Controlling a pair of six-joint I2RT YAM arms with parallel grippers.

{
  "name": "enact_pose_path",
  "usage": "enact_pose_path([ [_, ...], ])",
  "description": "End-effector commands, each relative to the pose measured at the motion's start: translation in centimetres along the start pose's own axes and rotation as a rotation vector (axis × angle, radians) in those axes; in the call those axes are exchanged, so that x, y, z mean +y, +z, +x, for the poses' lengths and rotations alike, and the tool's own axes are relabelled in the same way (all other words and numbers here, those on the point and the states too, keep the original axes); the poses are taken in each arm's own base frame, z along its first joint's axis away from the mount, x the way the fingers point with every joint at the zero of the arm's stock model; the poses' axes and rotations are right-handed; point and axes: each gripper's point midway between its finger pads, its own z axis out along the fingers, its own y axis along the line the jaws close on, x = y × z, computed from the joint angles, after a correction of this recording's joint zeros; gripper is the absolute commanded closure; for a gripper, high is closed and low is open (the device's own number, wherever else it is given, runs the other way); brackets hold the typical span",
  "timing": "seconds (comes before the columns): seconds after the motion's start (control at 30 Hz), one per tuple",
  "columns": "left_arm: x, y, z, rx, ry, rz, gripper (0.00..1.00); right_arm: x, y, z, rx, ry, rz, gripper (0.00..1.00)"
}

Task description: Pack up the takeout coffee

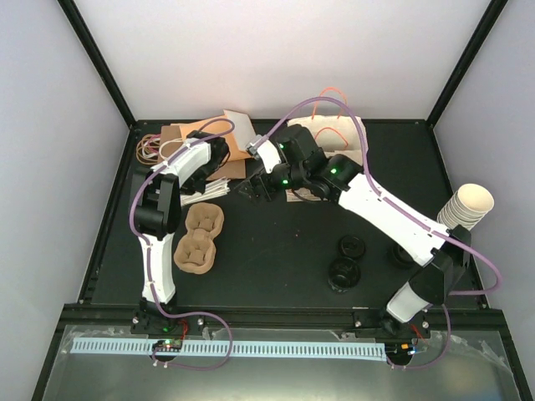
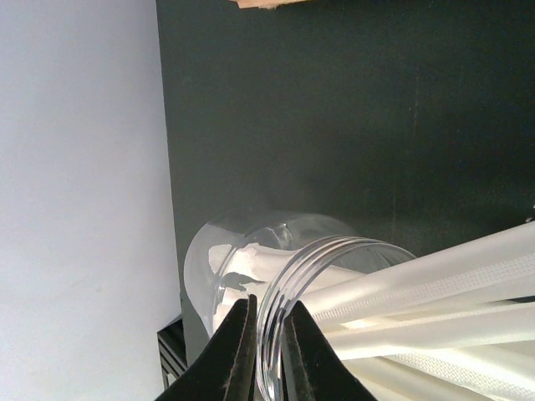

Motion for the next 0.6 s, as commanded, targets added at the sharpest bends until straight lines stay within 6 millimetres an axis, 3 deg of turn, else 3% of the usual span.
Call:
enact_pose_path([
  [0.0, -4.0, 0.3, -1.1, -0.013, -0.062, 0.137, 0.98, 0.6, -1.6, -2.5, -0.082, -0.036, 0.044, 0.11],
  [0.13, -4.0, 0.2, -1.1, -0.016, -0.061, 0.138, 0.99, 0.8, -3.1, -3.2, -0.111, -0.056, 0.06, 0.11],
  [0.27, -4.0, 0.2, -1.1, -0.017, -0.058, 0.139, 0.99, 2.2, -3.6, -2.6, -0.108, -0.045, 0.025, 0.11],
  [0.57, -4.0, 0.1, -1.0, -0.018, -0.058, 0.151, 0.98, 6.4, -0.4, 2.7, -0.052, -0.003, -0.044, 0.1],
])
